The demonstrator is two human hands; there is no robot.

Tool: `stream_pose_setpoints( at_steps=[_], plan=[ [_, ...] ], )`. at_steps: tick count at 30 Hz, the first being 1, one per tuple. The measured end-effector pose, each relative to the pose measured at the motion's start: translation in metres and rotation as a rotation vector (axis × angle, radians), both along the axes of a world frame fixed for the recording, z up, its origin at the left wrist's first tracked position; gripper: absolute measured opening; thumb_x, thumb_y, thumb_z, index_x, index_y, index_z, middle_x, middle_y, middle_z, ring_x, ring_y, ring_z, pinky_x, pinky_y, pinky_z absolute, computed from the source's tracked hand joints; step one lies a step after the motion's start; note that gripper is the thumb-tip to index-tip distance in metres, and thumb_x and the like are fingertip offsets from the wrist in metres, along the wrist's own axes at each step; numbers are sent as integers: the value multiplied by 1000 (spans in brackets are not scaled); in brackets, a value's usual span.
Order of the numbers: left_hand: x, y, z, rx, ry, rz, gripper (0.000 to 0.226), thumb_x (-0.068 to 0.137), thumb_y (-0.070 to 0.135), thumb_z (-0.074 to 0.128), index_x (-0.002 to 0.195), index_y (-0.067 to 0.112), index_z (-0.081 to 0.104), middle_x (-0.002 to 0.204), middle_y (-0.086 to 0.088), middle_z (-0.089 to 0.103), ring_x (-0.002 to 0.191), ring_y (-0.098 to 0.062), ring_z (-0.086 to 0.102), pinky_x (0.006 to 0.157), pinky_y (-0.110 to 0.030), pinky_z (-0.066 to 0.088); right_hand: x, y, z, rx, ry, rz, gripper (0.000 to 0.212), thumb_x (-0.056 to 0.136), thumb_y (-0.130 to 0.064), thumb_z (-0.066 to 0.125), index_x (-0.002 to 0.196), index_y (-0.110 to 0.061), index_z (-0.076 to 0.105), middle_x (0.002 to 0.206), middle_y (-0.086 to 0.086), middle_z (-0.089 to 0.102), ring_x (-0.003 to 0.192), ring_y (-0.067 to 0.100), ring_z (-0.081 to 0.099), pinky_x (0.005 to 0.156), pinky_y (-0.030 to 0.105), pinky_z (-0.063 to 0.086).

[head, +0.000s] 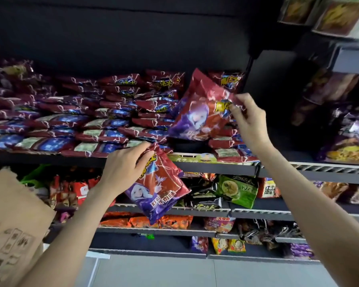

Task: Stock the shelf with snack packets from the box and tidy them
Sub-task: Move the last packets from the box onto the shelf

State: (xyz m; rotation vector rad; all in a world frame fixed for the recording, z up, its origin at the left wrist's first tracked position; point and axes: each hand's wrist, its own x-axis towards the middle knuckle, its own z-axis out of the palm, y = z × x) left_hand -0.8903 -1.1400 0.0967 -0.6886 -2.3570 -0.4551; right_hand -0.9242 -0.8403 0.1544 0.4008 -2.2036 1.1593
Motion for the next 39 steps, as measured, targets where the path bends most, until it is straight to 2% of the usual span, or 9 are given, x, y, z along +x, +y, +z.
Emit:
stream_pose_setpoints(
  at_steps=[4, 9, 16, 24, 29, 31, 34, 37, 39],
  plan=[
    [3, -4, 3, -46, -39, -60, 37, 96, 37, 40, 99, 12, 66, 107, 4, 67, 42, 1, 49, 38, -10, 35, 15, 11, -12, 344, 177, 109, 30, 92, 1, 52, 121, -7, 52, 104, -7, 60, 93, -5, 54, 82, 4, 42],
    [8, 25, 6, -108, -89, -155, 25, 94, 33, 46, 95, 17, 65, 148, -11, 37, 36, -3, 40, 34, -13, 30, 25, 16, -4, 621, 332, 154, 32, 93, -4, 40, 117, 7, 58, 117, 12, 63, 104, 22, 63, 84, 35, 56],
    [-6, 77, 13, 22, -275, -101, 29, 95, 30, 53, 118, 16, 63, 155, -7, 15, 60, -26, 65, 54, -35, 54, 31, 28, -4, 844, 349, 137, 43, 78, 19, 60, 114, -4, 53, 129, 13, 58, 91, 34, 67, 58, 44, 57],
    [-14, 67, 10, 126, -166, -180, 22, 94, 29, 53, 104, 13, 65, 156, -3, 17, 47, -8, 56, 43, -27, 48, 36, 28, 6, 916, 230, 95, 54, 72, 20, 66, 113, -10, 49, 136, 5, 54, 83, 31, 67, 52, 40, 56],
    [-7, 60, 10, 163, -89, -160, 16, 90, 22, 60, 94, 9, 68, 141, -9, 41, 98, -3, 53, 58, -22, 54, 30, 20, 8, 933, 200, 35, 34, 82, 13, 62, 113, -2, 59, 126, 6, 61, 59, 27, 64, 39, 36, 50],
    [-3, 57, 10, 160, -43, -171, 15, 88, 22, 62, 93, 10, 69, 142, -12, 41, 116, -15, 50, 81, -27, 52, 31, 18, 7, 943, 211, -7, 33, 82, 12, 62, 112, -3, 59, 123, 5, 63, 59, 27, 63, 39, 36, 50],
    [-11, 57, 12, 88, -27, -193, 16, 88, 25, 60, 92, 13, 71, 151, -15, 28, 139, -30, 28, 110, -41, 25, 31, 15, 5, 922, 247, -15, 21, 88, -1, 56, 109, -3, 60, 120, 8, 64, 79, 32, 66, 57, 41, 57],
    [-23, 62, 15, 50, -67, -231, 21, 89, 29, 58, 91, 14, 71, 154, -14, 21, 142, -30, 19, 113, -46, 21, 29, 14, 3, 910, 174, 64, 22, 90, -12, 46, 107, -5, 57, 139, 10, 50, 124, 29, 50, 102, 39, 42],
    [-25, 66, 17, 68, -103, -274, 26, 90, 33, 54, 91, 12, 70, 153, -11, 22, 141, -25, 23, 111, -43, 25, 30, 12, 3, 839, 100, 95, 19, 91, -14, 46, 107, -8, 52, 144, 9, 44, 130, 26, 44, 107, 32, 33]
  ],
)
